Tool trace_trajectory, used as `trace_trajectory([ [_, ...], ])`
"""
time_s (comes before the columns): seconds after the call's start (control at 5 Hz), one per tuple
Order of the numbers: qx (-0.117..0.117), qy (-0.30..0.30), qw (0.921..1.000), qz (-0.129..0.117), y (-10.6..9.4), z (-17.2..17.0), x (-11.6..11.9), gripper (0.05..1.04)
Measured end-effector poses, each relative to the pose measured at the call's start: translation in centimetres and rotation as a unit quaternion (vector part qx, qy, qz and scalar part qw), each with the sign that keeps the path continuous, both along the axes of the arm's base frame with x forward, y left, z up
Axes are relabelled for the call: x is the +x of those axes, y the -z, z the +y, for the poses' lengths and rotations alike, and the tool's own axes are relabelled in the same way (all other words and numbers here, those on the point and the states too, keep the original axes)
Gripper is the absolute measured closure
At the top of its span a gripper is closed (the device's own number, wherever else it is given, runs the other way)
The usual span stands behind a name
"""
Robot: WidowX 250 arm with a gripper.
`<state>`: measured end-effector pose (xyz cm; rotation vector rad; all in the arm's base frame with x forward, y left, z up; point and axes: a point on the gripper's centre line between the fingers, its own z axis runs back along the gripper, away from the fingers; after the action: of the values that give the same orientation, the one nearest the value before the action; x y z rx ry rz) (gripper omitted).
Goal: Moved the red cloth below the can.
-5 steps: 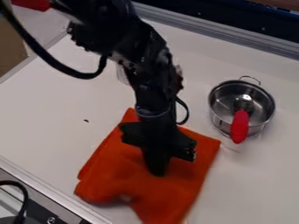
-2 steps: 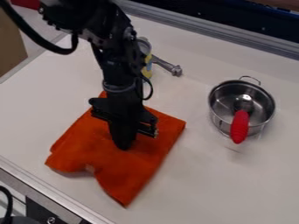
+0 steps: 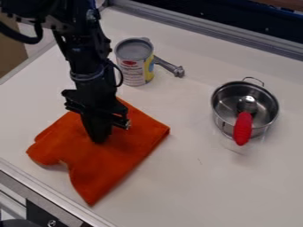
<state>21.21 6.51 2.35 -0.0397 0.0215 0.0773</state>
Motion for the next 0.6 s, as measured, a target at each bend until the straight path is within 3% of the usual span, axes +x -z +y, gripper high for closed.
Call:
trace_trajectory([
  [0.4, -0.004, -0.048, 0.9985, -0.027, -0.81, 0.67, 0.17, 1.031],
  [0.6, -0.018, -0.062, 0.9976, -0.026, -1.11, 0.28, 0.25, 1.031],
])
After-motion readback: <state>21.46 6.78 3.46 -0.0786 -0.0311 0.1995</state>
